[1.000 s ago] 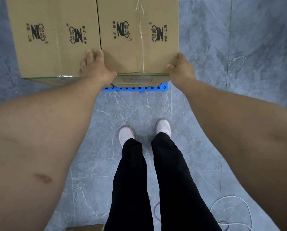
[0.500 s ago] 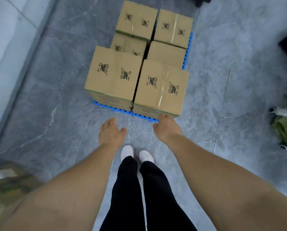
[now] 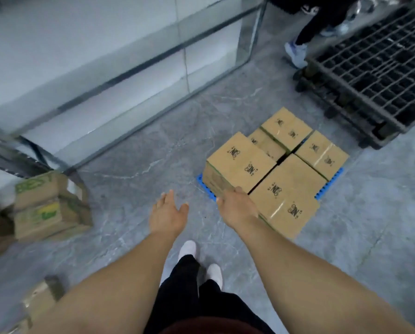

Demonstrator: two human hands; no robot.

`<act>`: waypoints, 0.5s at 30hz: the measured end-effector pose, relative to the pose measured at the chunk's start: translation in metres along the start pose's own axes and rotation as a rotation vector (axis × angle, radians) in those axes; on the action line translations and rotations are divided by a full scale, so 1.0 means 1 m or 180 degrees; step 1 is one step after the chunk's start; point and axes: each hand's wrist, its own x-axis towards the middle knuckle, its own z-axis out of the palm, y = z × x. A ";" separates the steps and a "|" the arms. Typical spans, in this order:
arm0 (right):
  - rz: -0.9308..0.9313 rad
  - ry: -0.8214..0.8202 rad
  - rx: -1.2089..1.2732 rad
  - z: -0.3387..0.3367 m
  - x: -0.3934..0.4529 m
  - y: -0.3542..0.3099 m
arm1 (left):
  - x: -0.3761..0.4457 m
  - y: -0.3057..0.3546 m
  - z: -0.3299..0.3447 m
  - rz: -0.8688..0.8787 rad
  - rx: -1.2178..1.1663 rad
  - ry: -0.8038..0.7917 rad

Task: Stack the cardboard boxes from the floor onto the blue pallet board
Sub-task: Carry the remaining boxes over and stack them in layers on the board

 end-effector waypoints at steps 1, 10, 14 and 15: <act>-0.0150 -0.0016 -0.0085 -0.001 -0.001 -0.011 | -0.004 -0.010 -0.008 -0.0093 -0.0034 0.0081; -0.1416 -0.0144 -0.0897 0.007 -0.017 -0.132 | -0.048 -0.096 -0.072 -0.1024 -0.0625 0.0694; -0.1882 -0.0257 -0.1081 0.025 -0.036 -0.200 | -0.069 -0.147 -0.098 -0.1426 -0.0876 0.1035; -0.2021 -0.0252 -0.1134 0.031 -0.041 -0.217 | -0.074 -0.160 -0.103 -0.1513 -0.0959 0.1091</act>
